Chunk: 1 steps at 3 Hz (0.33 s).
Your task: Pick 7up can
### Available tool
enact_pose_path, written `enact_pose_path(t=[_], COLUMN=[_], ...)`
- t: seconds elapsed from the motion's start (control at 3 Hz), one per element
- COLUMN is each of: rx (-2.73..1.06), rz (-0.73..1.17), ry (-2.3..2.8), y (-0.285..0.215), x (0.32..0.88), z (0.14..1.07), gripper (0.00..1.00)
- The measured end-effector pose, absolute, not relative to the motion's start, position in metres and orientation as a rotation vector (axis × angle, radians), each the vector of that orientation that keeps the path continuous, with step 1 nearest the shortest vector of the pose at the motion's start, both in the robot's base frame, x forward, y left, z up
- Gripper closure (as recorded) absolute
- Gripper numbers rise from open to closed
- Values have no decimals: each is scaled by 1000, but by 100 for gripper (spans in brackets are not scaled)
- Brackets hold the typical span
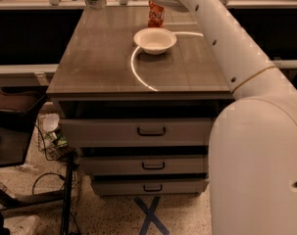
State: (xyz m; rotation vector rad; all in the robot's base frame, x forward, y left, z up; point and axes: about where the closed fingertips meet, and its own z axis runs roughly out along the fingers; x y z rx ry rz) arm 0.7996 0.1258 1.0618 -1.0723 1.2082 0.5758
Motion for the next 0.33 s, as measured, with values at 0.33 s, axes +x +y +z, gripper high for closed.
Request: enact_pose_path(t=[0.33], rx=[-1082], rz=[552], ry=[1181], y=[123], x=[795], z=[1075], gripper=[100])
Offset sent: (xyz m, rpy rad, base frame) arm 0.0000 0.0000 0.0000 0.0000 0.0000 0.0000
